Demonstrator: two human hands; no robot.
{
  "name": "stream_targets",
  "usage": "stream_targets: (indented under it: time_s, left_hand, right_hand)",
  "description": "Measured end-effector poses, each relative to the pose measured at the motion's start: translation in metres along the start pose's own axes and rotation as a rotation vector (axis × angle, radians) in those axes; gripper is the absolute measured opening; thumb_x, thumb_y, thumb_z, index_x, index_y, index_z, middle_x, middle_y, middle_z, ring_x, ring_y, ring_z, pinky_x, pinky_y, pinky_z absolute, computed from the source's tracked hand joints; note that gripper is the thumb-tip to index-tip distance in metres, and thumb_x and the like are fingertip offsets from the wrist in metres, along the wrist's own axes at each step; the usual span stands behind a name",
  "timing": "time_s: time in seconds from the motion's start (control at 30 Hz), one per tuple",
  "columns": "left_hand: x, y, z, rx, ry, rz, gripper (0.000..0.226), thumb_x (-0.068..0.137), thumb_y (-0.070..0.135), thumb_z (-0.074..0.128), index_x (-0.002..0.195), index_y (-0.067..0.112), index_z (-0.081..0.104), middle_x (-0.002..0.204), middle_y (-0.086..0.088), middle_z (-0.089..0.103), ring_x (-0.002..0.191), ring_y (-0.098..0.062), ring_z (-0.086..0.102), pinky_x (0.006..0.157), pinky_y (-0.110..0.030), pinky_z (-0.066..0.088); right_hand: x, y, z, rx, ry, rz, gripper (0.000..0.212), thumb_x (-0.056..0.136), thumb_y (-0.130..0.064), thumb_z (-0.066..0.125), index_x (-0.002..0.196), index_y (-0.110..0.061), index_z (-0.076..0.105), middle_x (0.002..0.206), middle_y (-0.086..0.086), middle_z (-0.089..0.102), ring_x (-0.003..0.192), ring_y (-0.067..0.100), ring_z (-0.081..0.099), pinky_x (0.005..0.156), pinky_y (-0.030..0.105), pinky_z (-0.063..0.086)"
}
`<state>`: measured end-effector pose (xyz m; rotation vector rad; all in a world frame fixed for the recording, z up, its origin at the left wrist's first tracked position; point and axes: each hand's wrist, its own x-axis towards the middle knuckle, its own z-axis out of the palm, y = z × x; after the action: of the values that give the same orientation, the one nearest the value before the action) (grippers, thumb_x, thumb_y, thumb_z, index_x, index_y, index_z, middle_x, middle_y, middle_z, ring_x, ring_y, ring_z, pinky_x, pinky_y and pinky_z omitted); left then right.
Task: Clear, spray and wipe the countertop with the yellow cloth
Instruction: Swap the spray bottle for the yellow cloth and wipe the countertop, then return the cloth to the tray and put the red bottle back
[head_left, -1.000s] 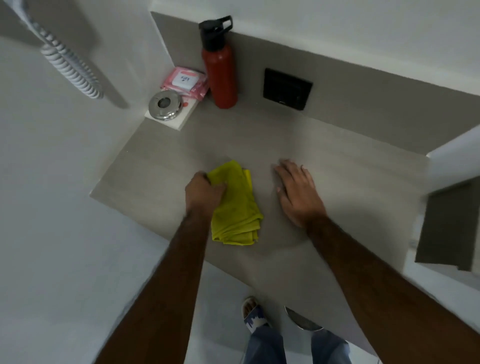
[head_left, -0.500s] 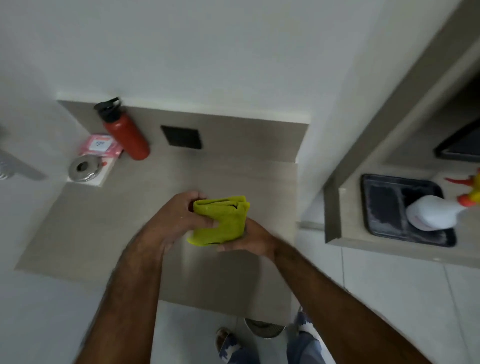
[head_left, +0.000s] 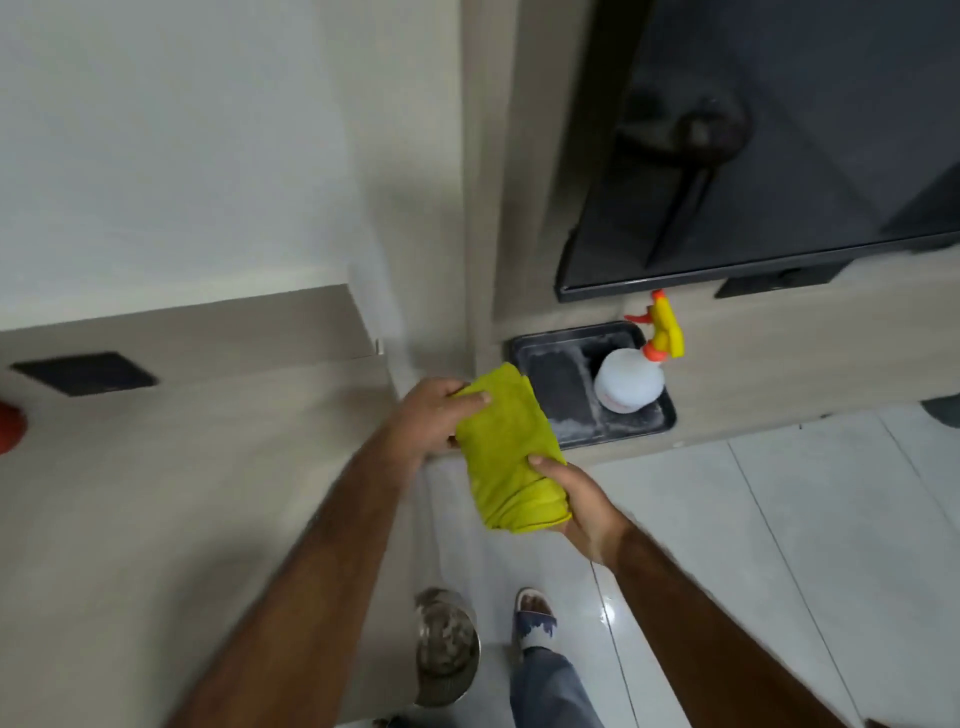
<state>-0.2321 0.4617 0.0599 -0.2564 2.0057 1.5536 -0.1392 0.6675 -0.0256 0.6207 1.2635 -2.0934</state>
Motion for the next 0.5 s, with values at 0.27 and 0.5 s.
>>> stream_targets:
  time_s: [0.27, 0.5]
  left_hand:
    - [0.116, 0.026, 0.069, 0.57, 0.269, 0.262, 0.035, 0.088, 0.03, 0.076, 0.117, 0.011, 0.074, 0.111, -0.012, 0.076, 0.105, -0.026, 0.07, 0.087, -0.023, 0.045]
    - [0.169, 0.006, 0.102, 0.704, 0.33, 0.24, 0.033, 0.096, 0.025, 0.065, 0.128, 0.016, 0.066, 0.127, -0.011, 0.07, 0.121, -0.031, 0.061, 0.105, -0.037, 0.048]
  right_hand:
    - [0.014, -0.042, -0.058, 0.036, 0.322, -0.152, 0.031, 0.091, -0.012, 0.077, 0.121, -0.006, 0.071, 0.116, 0.015, 0.078, 0.105, 0.032, 0.077, 0.079, 0.038, 0.065]
    - [0.055, -0.056, -0.06, -0.057, 0.571, -0.149, 0.024, 0.083, -0.011, 0.084, 0.103, -0.006, 0.073, 0.11, 0.015, 0.076, 0.094, 0.029, 0.077, 0.072, 0.035, 0.066]
